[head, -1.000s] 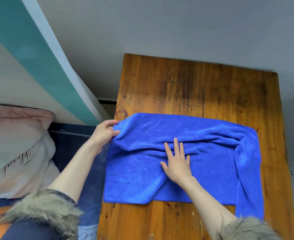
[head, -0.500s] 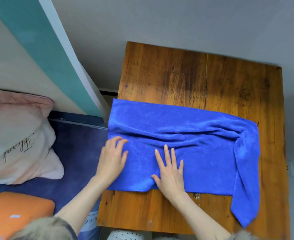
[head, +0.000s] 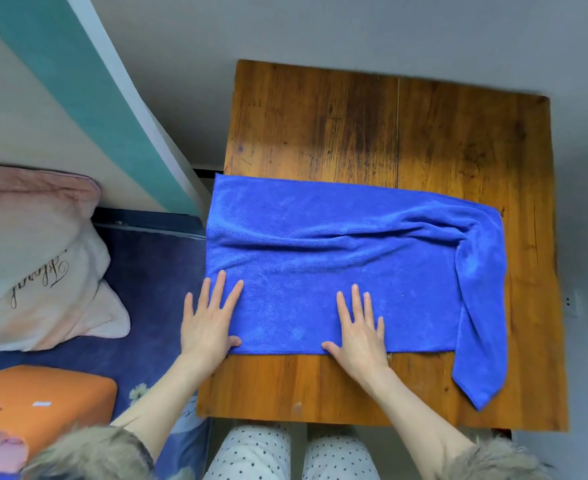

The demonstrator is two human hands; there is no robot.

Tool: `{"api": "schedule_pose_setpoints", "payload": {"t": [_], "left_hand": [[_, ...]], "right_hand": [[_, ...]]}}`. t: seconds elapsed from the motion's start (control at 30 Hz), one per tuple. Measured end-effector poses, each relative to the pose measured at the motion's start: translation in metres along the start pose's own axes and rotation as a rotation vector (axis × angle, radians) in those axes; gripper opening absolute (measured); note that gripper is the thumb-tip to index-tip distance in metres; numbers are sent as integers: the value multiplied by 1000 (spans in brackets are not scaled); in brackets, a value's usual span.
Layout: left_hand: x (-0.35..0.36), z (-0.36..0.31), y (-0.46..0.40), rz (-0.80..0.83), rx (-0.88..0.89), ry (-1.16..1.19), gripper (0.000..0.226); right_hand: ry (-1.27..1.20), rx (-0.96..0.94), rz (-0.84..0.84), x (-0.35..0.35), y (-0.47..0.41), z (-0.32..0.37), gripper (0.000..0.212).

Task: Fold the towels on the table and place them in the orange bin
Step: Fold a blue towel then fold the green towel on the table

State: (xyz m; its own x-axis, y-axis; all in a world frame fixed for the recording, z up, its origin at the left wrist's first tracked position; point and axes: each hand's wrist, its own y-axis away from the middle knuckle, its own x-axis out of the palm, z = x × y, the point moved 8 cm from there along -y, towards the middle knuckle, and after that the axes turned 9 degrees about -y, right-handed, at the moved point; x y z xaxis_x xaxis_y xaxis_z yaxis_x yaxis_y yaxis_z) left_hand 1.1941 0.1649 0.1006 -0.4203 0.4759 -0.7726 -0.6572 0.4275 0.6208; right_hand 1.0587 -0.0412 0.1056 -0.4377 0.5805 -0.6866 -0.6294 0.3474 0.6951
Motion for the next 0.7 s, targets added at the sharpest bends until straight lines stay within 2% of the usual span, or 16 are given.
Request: {"api": "schedule_pose_setpoints", "payload": {"t": [0.23, 0.4, 0.57, 0.7], "left_hand": [[4, -3, 12, 29, -22, -96, 106], [6, -10, 25, 69, -62, -83, 90], [-5, -53, 29, 89, 9, 65, 81], [-20, -117, 23, 41, 100, 136, 72]], "right_hand": [[42, -92, 113, 11, 16, -9, 86], [-31, -138, 183, 20, 31, -14, 75], [-180, -152, 42, -2, 36, -46, 62], [-299, -46, -251, -42, 37, -106, 51]]}}
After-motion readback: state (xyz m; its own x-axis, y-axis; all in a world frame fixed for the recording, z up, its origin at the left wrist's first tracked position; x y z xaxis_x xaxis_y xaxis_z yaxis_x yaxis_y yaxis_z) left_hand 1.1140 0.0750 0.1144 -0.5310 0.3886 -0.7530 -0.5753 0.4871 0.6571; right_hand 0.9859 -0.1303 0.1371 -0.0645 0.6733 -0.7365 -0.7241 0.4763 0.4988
